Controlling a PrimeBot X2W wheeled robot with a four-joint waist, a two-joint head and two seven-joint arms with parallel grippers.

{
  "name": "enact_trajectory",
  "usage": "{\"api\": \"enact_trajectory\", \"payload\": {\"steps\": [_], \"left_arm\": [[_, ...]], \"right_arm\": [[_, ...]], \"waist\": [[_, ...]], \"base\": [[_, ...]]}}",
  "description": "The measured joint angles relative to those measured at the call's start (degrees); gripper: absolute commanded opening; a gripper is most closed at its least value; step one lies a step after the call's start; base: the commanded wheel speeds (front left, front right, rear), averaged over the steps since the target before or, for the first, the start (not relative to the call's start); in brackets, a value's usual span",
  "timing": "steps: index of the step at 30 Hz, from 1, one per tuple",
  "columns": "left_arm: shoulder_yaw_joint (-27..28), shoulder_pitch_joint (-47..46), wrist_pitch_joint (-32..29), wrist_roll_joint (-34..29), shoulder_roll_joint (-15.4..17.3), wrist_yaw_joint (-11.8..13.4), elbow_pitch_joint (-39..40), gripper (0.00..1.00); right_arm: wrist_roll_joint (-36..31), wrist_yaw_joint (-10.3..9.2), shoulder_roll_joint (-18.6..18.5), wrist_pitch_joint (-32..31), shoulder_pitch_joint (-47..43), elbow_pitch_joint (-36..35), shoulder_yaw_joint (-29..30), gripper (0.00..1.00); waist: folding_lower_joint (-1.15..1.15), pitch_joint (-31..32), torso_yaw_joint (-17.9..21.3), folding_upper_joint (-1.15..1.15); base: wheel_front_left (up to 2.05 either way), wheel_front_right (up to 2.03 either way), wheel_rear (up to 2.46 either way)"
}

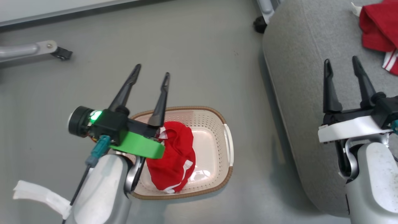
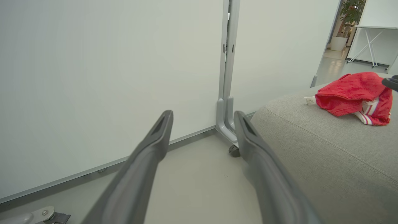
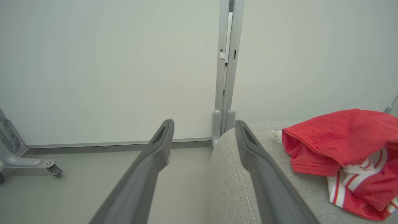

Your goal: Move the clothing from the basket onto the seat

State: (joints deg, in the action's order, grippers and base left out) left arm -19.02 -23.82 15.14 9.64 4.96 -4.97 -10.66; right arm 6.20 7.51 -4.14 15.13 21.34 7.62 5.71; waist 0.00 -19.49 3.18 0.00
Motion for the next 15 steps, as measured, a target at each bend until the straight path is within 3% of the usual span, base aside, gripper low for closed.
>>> {"api": "enact_trajectory", "payload": {"steps": [15], "left_arm": [[13.3, 7.9, 0.0, 0.2, -1.2, 0.2, 1.6, 1.0]], "right_arm": [[0.3, 0.0, 1.2, 0.0, -4.9, -3.1, -4.6, 1.0]], "waist": [[0.0, 7.2, -6.9, 0.0]], "base": [[0.0, 0.0, 0.0]]}}
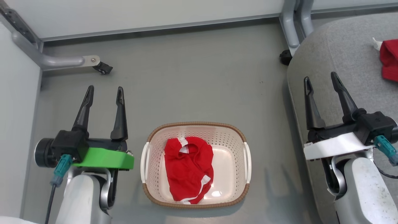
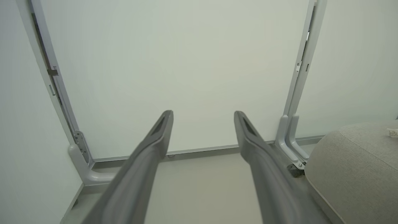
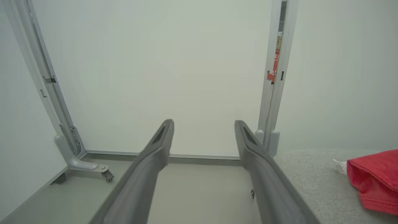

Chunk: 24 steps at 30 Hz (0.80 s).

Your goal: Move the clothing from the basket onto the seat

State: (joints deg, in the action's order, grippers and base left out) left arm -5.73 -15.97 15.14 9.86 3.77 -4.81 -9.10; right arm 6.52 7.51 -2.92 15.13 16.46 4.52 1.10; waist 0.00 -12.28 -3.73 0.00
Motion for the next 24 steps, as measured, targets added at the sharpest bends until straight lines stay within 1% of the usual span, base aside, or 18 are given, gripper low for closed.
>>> {"api": "enact_trajectory", "payload": {"steps": [6, 16, 24], "left_arm": [[2.4, 2.7, 0.0, 0.0, -0.6, -0.2, 0.1, 1.0], [3.5, 5.0, 0.0, -0.3, -0.8, -0.6, 0.3, 1.0], [3.5, 6.6, 0.0, 0.0, -0.8, -0.2, 0.2, 1.0]], "right_arm": [[0.6, 0.0, 0.1, 0.0, -2.8, -1.3, -1.1, 1.0], [2.3, 0.0, 0.1, 0.0, -8.1, -2.3, -1.5, 1.0], [3.4, 0.0, 0.1, 0.0, -11.1, -3.0, -1.1, 1.0]], "waist": [[0.0, 2.1, -1.5, 0.0], [0.0, 4.2, -2.6, 0.0], [0.0, 5.6, -2.8, 0.0]], "base": [[0.0, 0.0, 0.0], [0.0, 0.0, 0.0], [0.0, 0.0, 0.0]]}}
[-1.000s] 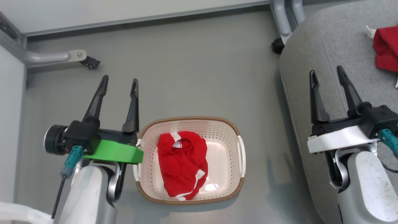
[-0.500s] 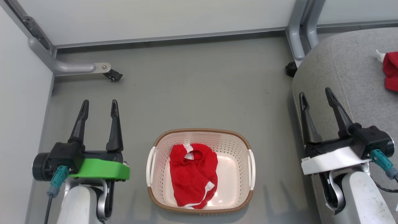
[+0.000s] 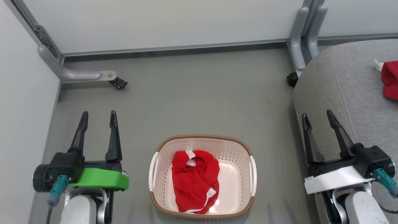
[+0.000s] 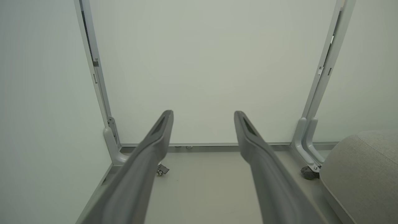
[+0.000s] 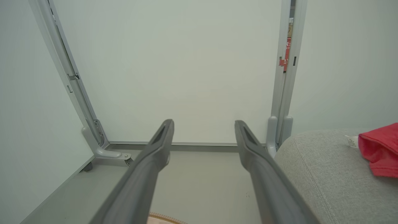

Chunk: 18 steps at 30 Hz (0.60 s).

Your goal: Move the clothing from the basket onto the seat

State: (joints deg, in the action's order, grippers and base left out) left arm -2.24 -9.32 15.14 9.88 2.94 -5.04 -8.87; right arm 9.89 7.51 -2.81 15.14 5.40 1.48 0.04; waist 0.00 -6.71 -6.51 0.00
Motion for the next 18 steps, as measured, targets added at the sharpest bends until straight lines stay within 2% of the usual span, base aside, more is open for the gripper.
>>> {"api": "enact_trajectory", "payload": {"steps": [18], "left_arm": [[-0.7, 0.8, 0.0, 0.3, 0.0, 0.5, -0.2, 1.0]], "right_arm": [[0.7, 0.0, 0.0, 0.0, -0.6, 1.5, -0.1, 1.0]], "waist": [[0.0, 0.2, 0.8, 0.0]], "base": [[0.0, 0.0, 0.0]]}}
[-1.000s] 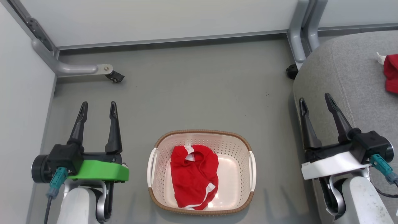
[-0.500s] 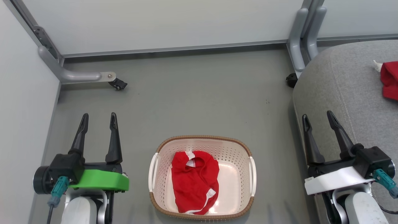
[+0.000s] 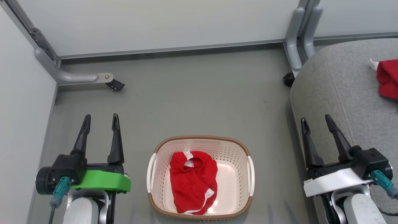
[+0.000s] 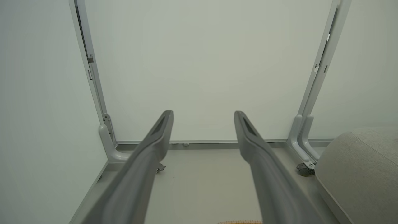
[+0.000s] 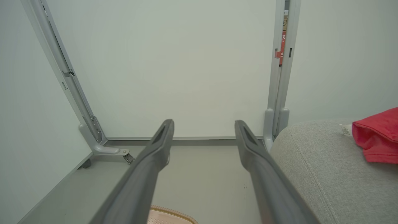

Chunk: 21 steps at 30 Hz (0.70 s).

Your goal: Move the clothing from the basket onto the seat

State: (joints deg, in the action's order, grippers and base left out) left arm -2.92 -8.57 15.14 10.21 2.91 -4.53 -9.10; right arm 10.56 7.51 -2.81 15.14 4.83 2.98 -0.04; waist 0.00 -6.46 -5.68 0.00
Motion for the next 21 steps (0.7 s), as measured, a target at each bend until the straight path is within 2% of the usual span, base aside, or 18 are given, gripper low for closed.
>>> {"api": "enact_trajectory", "payload": {"steps": [21], "left_arm": [[-0.4, -0.8, 0.0, -0.7, 0.0, -0.6, -1.4, 1.0]], "right_arm": [[0.1, 0.0, 0.0, 0.0, 2.3, 0.4, -1.3, 1.0]], "waist": [[0.0, -1.6, 1.3, 0.0]], "base": [[0.0, 0.0, 0.0]]}}
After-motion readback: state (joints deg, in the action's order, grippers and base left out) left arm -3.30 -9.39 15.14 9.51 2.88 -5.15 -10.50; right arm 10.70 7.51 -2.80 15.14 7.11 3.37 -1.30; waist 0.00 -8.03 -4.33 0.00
